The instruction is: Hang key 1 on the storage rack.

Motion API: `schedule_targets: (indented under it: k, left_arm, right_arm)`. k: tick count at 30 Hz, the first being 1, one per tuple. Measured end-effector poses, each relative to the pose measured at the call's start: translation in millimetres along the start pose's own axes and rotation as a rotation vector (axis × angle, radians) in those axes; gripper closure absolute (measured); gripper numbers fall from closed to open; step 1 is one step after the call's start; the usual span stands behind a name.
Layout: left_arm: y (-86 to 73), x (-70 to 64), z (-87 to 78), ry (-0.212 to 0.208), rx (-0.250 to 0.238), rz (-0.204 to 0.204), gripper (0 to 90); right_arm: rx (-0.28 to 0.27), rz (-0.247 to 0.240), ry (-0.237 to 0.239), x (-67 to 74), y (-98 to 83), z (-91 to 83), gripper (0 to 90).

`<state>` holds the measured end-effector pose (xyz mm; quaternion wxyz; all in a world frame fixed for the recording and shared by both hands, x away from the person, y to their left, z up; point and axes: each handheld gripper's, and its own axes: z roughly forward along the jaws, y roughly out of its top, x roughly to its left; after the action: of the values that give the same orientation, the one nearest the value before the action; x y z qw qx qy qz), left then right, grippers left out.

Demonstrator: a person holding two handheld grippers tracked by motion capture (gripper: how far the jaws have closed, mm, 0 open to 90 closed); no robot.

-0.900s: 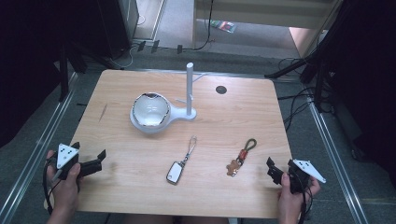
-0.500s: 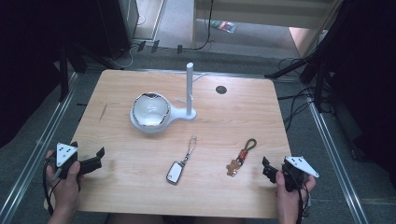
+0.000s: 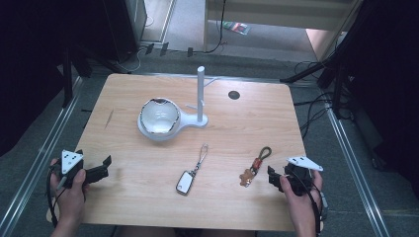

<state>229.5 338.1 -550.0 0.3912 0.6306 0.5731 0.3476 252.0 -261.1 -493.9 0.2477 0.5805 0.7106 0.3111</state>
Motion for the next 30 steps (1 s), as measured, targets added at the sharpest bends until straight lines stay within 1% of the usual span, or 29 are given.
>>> schedule_targets:
  k: [1,2,3,5,6,7,8,9,10,11,12,13,14,15,17,18,22,23,24,25,27,30]
  left_arm:
    - [0.0,-0.1,0.0,0.0,0.001,0.0,1.3]
    - [0.0,-0.2,0.2,0.0,0.001,0.001,1.3]
    - [0.1,-0.4,0.3,0.001,0.003,0.003,1.3]
    - [0.2,-0.9,0.7,0.002,0.004,0.009,1.4]
    - [0.2,-0.9,0.7,0.002,0.004,0.009,1.3]
    - [0.3,-1.0,0.8,0.003,0.007,0.009,1.3]
    - [0.3,-1.0,0.8,0.003,0.007,0.009,1.3]
    - [0.3,-0.9,0.9,0.002,0.006,0.007,1.3]
    - [0.3,-0.9,0.8,0.002,0.007,0.007,1.3]
    - [0.2,-0.8,0.7,0.001,0.006,0.009,1.3]
    - [0.2,-0.8,0.7,0.001,0.006,0.009,1.3]
    - [0.2,-0.7,0.5,0.001,0.007,0.009,1.3]
    - [0.2,-0.7,0.5,0.001,0.006,0.008,1.3]
    - [0.2,-0.6,0.4,0.0,0.006,0.008,1.3]
    - [0.2,-0.6,0.5,0.0,0.007,0.008,1.3]
    - [0.2,-0.6,0.5,-0.001,0.007,0.007,1.4]
    - [0.2,-0.1,0.8,0.0,0.005,0.001,1.3]
    - [0.3,0.1,0.9,-0.001,0.008,0.0,1.3]
    - [0.3,0.1,0.9,-0.001,0.008,0.0,1.3]
    - [0.4,0.1,1.0,-0.001,0.009,0.0,1.3]
    - [0.4,-0.1,0.9,-0.001,0.01,0.002,1.3]
    - [0.4,-0.1,0.8,-0.001,0.011,0.002,1.4]
  right_arm:
    - [0.025,0.014,-0.005,0.9,3.2,-0.5,25.5]
    - [0.025,0.014,-0.005,0.9,3.2,-0.5,25.5]
    - [0.052,0.021,-0.001,0.6,5.8,0.2,21.2]
    - [0.083,0.026,0.007,0.1,7.7,1.3,21.1]
    - [0.083,0.026,0.007,0.1,7.7,1.3,21.1]
    - [0.12,0.023,0.021,0.0,9.9,2.9,21.1]
    - [0.135,0.023,0.033,0.0,10.9,4.3,21.3]
    - [0.135,0.023,0.033,0.0,10.9,4.3,21.3]
    - [0.17,0.017,0.041,1.6,13.0,7.4,21.4]
    - [0.182,0.013,0.036,2.4,13.6,8.6,21.4]
    - [0.182,0.013,0.036,2.4,13.6,8.6,21.4]
    - [0.199,0.008,0.037,3.6,14.6,10.3,21.4]
    - [0.238,-0.003,0.034,6.9,17.2,13.8,20.8]
    - [0.238,-0.003,0.034,6.9,17.2,13.8,20.8]
    - [0.27,-0.002,0.035,9.5,19.8,17.9,20.6]
    - [0.299,-0.005,0.029,12.1,22.4,21.6,20.4]
    - [0.332,-0.018,0.022,16.4,26.4,26.0,19.4]
    - [0.344,-0.03,0.024,19.3,29.6,28.3,18.0]
    - [0.344,-0.03,0.024,19.3,29.6,28.3,18.0]
    - [0.371,-0.032,0.018,22.9,33.7,30.9,17.7]
    - [0.378,-0.035,0.015,23.8,35.0,32.2,17.6]
    - [0.417,-0.038,0.012,27.6,40.0,38.3,15.2]
